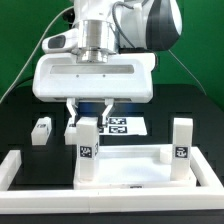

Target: Assemble desk

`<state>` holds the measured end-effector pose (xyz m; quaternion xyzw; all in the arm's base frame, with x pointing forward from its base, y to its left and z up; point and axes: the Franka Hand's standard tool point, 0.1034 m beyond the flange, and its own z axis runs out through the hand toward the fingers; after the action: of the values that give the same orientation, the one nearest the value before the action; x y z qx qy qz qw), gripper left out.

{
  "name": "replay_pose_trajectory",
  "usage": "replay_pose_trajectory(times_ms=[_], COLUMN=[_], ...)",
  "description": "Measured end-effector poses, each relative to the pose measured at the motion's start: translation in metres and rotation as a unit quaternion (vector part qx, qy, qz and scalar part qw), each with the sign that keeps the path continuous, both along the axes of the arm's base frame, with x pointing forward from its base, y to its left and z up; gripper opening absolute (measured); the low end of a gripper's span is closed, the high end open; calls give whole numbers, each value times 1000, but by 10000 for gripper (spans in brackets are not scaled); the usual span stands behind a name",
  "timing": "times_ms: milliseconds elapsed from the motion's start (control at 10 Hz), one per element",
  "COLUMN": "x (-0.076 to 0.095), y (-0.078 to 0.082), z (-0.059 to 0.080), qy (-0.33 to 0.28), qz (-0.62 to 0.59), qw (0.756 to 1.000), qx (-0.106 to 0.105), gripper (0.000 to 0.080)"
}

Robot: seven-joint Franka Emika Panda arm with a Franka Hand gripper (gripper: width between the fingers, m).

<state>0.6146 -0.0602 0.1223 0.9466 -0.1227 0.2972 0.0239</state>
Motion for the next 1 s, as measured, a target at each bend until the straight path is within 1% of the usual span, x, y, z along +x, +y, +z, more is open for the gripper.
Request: replay_pose_trajectory(times_ms=[100,200,300,400,500,600,900,1000], x=[0,0,0,0,0,0,0,-2], y=[0,0,0,0,0,0,0,2], z=[0,0,0,0,0,0,-1,-5], qy=[0,0,0,0,0,0,1,23], qz=[0,0,0,0,0,0,0,2], qw=[1000,1000,1000,1000,1000,1000,1000,1000], qx=[0,0,0,0,0,0,0,14], gripper=[308,308,514,514,621,641,648,649])
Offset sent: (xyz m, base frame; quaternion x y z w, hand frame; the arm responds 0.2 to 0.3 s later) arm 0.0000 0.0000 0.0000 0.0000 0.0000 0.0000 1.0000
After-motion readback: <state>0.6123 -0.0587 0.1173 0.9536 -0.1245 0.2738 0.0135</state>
